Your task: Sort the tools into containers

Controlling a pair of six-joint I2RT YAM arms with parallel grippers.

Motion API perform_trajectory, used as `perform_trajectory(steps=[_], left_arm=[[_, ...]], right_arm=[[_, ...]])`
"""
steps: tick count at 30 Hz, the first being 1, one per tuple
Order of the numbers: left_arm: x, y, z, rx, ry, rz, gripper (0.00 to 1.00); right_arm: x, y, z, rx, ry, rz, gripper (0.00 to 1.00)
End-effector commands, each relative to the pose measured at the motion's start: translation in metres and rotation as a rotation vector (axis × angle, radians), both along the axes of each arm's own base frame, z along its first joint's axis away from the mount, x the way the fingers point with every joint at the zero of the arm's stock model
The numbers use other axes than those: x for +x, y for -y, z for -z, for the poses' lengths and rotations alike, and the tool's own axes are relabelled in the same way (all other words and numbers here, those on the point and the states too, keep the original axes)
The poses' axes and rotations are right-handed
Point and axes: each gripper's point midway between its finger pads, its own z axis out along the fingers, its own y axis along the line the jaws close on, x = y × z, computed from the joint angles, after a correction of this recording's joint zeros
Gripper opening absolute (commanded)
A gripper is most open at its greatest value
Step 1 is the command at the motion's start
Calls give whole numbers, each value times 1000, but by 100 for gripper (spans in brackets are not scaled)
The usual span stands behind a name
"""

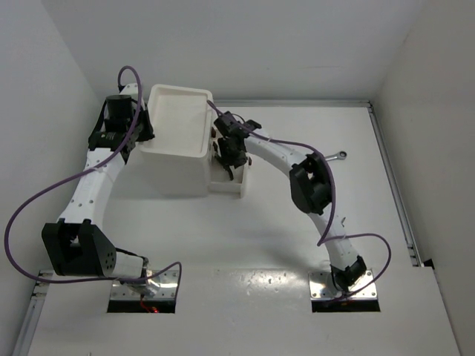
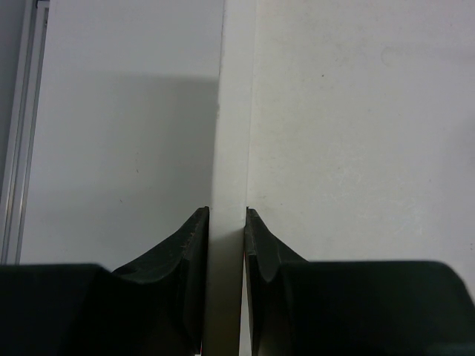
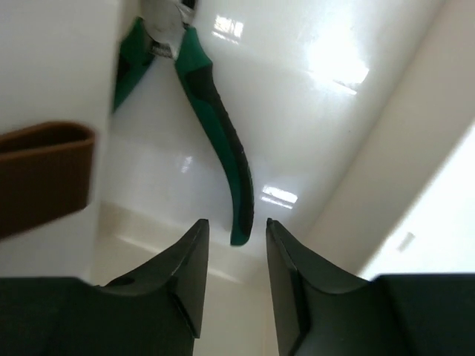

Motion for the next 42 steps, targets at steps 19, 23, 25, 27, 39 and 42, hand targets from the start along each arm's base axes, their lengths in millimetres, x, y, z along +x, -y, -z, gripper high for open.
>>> perform_trajectory(steps=[19, 23, 25, 27, 39, 42], left_arm=[[-27, 27, 68, -72, -242, 81, 0], [-28, 29, 68, -77, -242, 89, 0], [-28, 31, 67, -84, -242, 97, 0], [-30, 32, 71, -90, -252, 104, 0], [-32, 47, 73, -124, -262, 173, 0], [-31, 49, 76, -131, -272, 181, 0]], right_arm=[[15, 125, -21, 96, -79, 173, 0], [19, 118, 3, 175, -160, 174, 0], [24, 107, 2, 227, -159, 151, 0], [30, 98, 5, 289, -176, 147, 0], [38, 53, -4, 626, -249, 176, 0], [37, 40, -6, 642, -246, 152, 0]])
